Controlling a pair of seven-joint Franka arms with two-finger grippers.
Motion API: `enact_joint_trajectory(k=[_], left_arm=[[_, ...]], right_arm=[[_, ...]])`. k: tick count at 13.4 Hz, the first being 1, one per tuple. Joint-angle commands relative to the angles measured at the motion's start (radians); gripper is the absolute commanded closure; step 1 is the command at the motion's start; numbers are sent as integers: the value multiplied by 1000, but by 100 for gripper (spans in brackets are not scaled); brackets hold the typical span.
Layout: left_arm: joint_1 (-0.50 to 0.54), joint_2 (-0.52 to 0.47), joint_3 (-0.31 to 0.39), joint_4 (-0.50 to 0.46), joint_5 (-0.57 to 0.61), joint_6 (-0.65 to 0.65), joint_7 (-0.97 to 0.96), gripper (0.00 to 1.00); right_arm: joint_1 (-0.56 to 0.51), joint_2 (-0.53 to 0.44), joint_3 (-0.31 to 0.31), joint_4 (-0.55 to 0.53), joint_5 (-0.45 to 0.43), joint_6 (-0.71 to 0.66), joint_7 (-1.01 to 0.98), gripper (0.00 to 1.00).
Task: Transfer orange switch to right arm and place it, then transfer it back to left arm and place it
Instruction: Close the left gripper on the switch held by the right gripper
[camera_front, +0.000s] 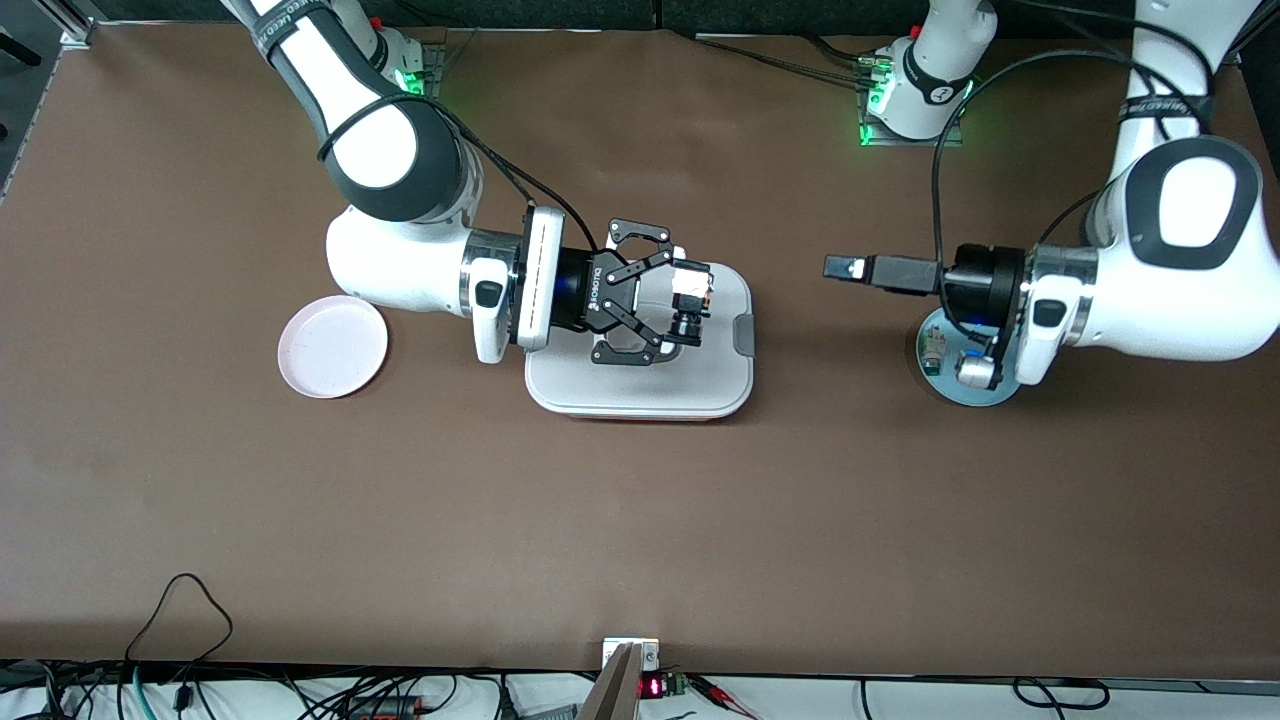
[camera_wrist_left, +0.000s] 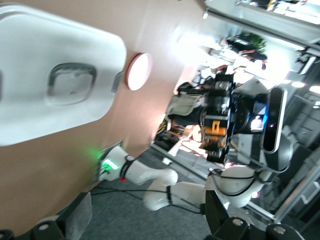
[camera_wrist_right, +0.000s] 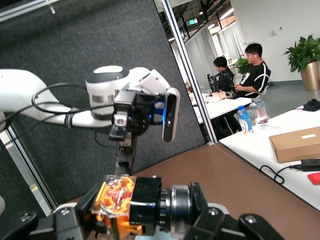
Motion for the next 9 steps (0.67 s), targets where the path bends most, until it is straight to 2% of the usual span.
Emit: enact_joint_trajectory(k=[1,5,9], left_arm=[[-38,4,-3,0,-109,84,20,0],[-112,21,-3,7,-242,205,11,0],[-181,21,-3,10,-284,356,11,0]], right_arm=[[11,15,-3,39,15,17,26,79],[13,15,-3,37,17,17,28,79],[13,15,-3,37,17,18,30,79]])
